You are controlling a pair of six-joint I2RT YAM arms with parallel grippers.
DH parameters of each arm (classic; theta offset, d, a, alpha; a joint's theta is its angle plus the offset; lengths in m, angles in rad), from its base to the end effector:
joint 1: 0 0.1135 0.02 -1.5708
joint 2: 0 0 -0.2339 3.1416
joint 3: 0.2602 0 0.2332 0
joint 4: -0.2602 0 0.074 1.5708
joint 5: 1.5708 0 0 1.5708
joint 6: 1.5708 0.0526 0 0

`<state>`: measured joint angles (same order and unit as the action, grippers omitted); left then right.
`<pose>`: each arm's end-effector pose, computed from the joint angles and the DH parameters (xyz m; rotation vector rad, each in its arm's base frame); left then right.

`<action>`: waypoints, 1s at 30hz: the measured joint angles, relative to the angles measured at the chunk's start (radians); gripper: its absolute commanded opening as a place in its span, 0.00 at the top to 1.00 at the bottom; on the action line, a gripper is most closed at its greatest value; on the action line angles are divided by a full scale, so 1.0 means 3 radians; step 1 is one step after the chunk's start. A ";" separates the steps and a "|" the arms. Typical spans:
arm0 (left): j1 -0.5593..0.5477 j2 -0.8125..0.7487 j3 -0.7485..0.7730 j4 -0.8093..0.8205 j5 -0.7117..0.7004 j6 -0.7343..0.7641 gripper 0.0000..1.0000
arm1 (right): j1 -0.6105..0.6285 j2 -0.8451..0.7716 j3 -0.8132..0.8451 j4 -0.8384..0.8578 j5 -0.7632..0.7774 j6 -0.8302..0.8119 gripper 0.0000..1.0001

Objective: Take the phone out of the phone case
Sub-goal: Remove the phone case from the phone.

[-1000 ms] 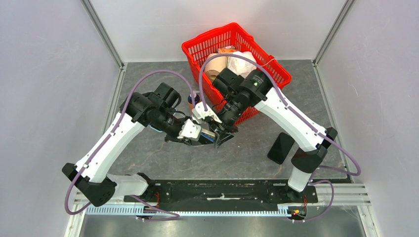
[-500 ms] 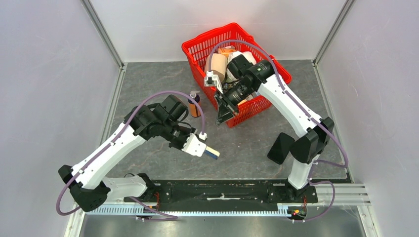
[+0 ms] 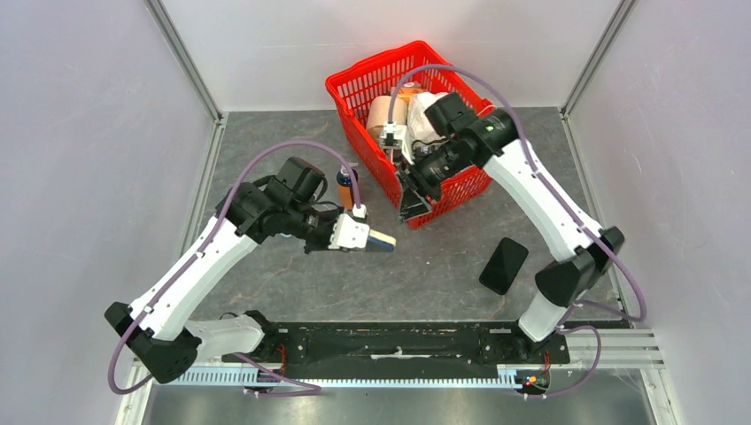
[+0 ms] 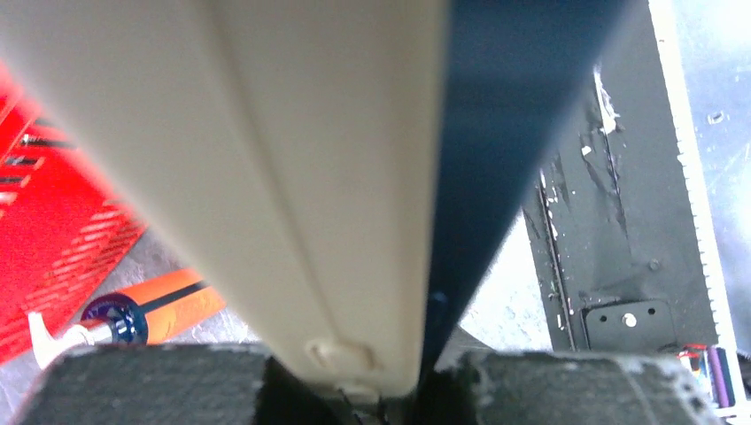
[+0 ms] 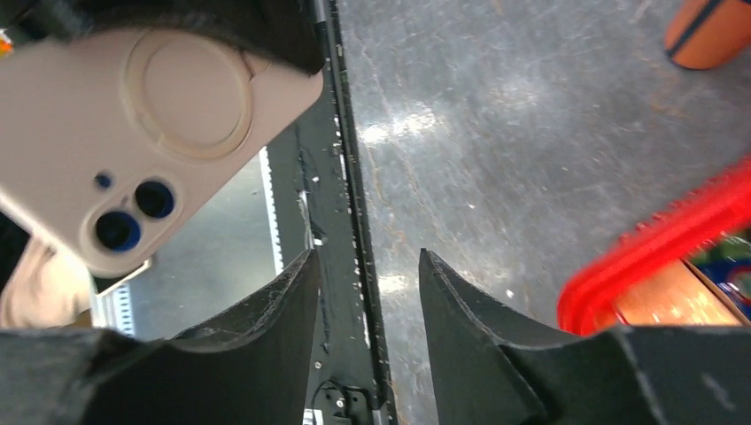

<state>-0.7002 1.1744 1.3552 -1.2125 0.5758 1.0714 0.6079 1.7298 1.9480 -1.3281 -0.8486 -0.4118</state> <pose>0.1354 -0.1516 0.3274 2.0254 1.3957 -0.5885 0.2339 0.2108 0.3544 -1.4652 2.0723 1.1926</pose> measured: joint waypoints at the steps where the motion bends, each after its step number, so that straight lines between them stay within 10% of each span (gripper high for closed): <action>1: 0.0066 0.0000 -0.0004 0.0038 0.0033 -0.0060 0.98 | -0.0019 -0.0094 -0.0014 0.0011 0.0076 -0.0009 0.45; 12: 0.0350 0.0013 -0.0121 0.0561 0.0219 -0.1003 0.98 | -0.0051 -0.0785 0.0065 -0.0120 0.0371 -0.0308 0.45; 30: 0.0351 0.0036 -0.0230 0.0807 0.0446 -0.1625 0.98 | -0.0051 -0.0300 0.0548 -0.0295 -0.0525 -0.0247 0.45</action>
<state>-0.5949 1.1851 1.2861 -0.9703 0.7097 0.5838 0.5926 1.6398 2.1124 -1.4166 -1.0061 -0.4858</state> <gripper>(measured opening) 0.217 0.546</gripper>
